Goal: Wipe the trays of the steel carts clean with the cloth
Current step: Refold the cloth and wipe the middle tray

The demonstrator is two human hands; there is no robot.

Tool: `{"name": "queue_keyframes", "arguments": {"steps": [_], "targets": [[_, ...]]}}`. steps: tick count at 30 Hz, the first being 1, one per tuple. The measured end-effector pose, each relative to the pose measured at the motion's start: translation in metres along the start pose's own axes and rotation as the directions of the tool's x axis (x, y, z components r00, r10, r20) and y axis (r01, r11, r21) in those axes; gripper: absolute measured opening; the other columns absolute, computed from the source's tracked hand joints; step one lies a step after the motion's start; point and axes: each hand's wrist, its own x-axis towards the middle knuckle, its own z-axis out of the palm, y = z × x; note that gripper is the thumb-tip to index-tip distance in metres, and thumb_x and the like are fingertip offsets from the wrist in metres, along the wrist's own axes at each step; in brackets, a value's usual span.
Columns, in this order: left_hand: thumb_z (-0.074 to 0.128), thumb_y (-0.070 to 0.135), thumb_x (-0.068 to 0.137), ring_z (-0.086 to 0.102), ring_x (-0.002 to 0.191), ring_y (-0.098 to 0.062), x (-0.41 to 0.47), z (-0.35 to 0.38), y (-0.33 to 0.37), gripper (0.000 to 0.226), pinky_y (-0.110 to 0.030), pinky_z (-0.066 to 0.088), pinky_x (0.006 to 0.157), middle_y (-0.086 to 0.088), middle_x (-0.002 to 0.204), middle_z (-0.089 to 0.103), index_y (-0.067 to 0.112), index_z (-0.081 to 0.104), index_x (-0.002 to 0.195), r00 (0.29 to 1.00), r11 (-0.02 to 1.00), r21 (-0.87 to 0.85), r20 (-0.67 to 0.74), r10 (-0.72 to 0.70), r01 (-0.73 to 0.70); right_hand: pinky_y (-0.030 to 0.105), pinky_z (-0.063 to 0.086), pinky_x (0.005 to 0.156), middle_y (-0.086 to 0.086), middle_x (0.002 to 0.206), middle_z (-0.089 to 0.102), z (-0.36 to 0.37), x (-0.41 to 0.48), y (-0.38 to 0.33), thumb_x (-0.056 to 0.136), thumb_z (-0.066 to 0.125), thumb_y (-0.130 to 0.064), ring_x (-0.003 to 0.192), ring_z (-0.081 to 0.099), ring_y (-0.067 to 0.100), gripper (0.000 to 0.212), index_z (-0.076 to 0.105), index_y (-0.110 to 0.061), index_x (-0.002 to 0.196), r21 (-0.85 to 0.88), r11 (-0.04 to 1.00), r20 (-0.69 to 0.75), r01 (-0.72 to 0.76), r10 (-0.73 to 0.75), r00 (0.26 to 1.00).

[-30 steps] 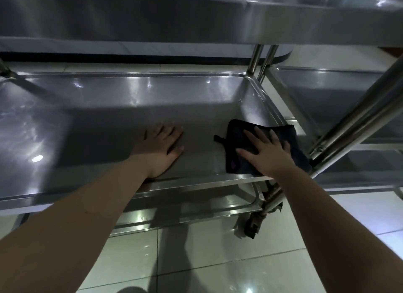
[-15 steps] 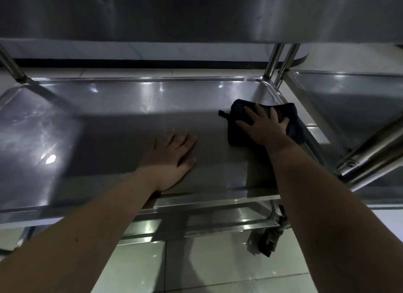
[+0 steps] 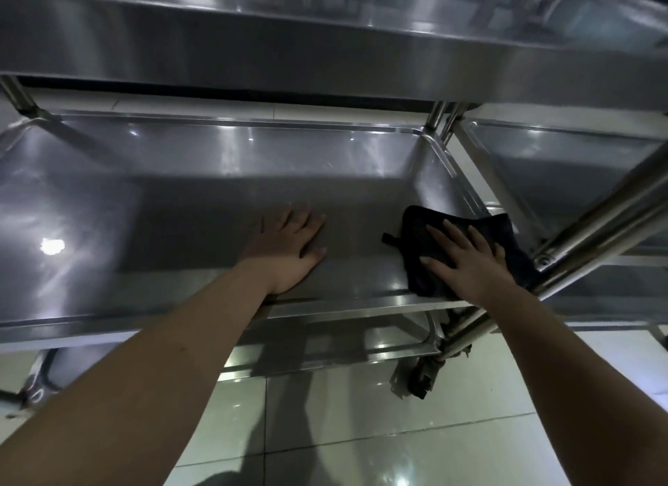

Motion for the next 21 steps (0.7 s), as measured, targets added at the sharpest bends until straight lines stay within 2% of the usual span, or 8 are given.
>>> {"name": "queue_keyframes", "arguments": {"steps": [5,7,10,12,14,17,19,21], "targets": [[0.022,0.056,0.1,-0.01,0.15,-0.02,-0.006,-0.014,0.008,0.058,-0.058,-0.002,0.118,0.007,0.164,-0.006,0.038,0.01,0.154,1.0,1.0,-0.01,0.015,0.0,0.0,0.064,0.004,0.114,-0.021,0.162,-0.005,0.0,-0.01,-0.043,0.086,0.023,-0.079,0.15,-0.004,0.026,0.068,0.0,-0.058,0.147,0.015,0.999,0.028,-0.047,0.047,0.998],[0.028,0.041,0.104,-0.008,0.15,-0.02,-0.013,-0.026,0.011,0.05,-0.058,-0.006,0.117,0.001,0.164,-0.005,0.03,0.025,0.153,0.993,0.997,-0.05,-0.104,0.048,-0.053,0.065,0.003,0.113,-0.021,0.162,-0.008,0.003,-0.017,-0.075,0.085,0.021,-0.08,0.15,-0.006,0.027,0.07,-0.003,-0.057,0.147,0.014,1.0,0.028,0.014,-0.014,1.0],[0.036,0.018,0.103,0.0,0.151,-0.023,-0.027,-0.057,-0.001,0.045,-0.048,-0.007,0.118,-0.006,0.164,0.008,0.021,0.038,0.148,0.936,0.98,-0.162,-0.347,0.05,-0.113,0.067,-0.001,0.111,-0.019,0.162,-0.009,0.009,-0.028,-0.144,0.082,0.016,-0.082,0.149,-0.009,0.03,0.073,-0.005,-0.056,0.147,0.028,0.989,0.03,0.143,-0.144,0.989],[0.036,0.013,0.103,0.001,0.15,-0.025,-0.043,-0.079,-0.022,0.045,-0.042,-0.006,0.118,-0.008,0.163,0.013,0.021,0.039,0.147,0.931,0.979,-0.192,-0.365,-0.008,-0.066,0.068,-0.007,0.109,-0.017,0.162,-0.009,0.014,-0.036,-0.204,0.082,0.017,-0.082,0.148,-0.012,0.032,0.074,-0.004,-0.054,0.148,0.046,0.974,0.018,0.224,-0.225,0.974],[0.033,0.01,0.103,0.0,0.15,-0.027,-0.066,-0.095,-0.047,0.045,-0.042,-0.006,0.118,-0.009,0.162,0.015,0.019,0.04,0.147,0.943,0.976,-0.218,-0.318,-0.1,0.03,0.069,-0.014,0.105,-0.014,0.163,-0.011,0.021,-0.046,-0.273,0.084,0.018,-0.079,0.147,-0.017,0.035,0.075,-0.004,-0.05,0.15,0.071,0.953,0.039,0.295,-0.298,0.954],[0.03,0.008,0.105,0.0,0.15,-0.027,-0.113,-0.106,-0.083,0.045,-0.04,-0.004,0.119,-0.009,0.162,0.014,0.017,0.037,0.148,0.941,0.955,-0.257,-0.263,-0.215,0.146,0.074,-0.021,0.099,-0.007,0.162,-0.018,0.026,-0.065,-0.381,0.088,0.014,-0.076,0.144,-0.024,0.041,0.077,-0.008,-0.04,0.153,0.014,0.917,0.169,0.4,-0.396,0.903],[0.031,0.007,0.105,0.002,0.151,-0.024,-0.14,-0.112,-0.103,0.045,-0.035,-0.003,0.12,-0.009,0.162,0.015,0.017,0.037,0.148,0.903,0.912,-0.356,-0.291,-0.317,0.206,0.077,-0.021,0.096,-0.004,0.161,-0.021,0.023,-0.074,-0.437,0.089,0.011,-0.075,0.142,-0.027,0.044,0.078,-0.01,-0.036,0.153,-0.038,0.891,0.246,0.453,-0.431,0.868],[0.036,0.007,0.103,0.01,0.15,-0.024,-0.163,-0.117,-0.121,0.043,-0.036,0.001,0.121,-0.009,0.16,0.022,0.017,0.044,0.145,0.83,0.829,-0.495,-0.324,-0.454,0.26,0.077,-0.02,0.096,-0.004,0.16,-0.024,0.016,-0.079,-0.464,0.091,0.012,-0.072,0.141,-0.029,0.045,0.075,-0.012,-0.037,0.153,-0.023,0.883,0.284,0.469,-0.444,0.85]]}}
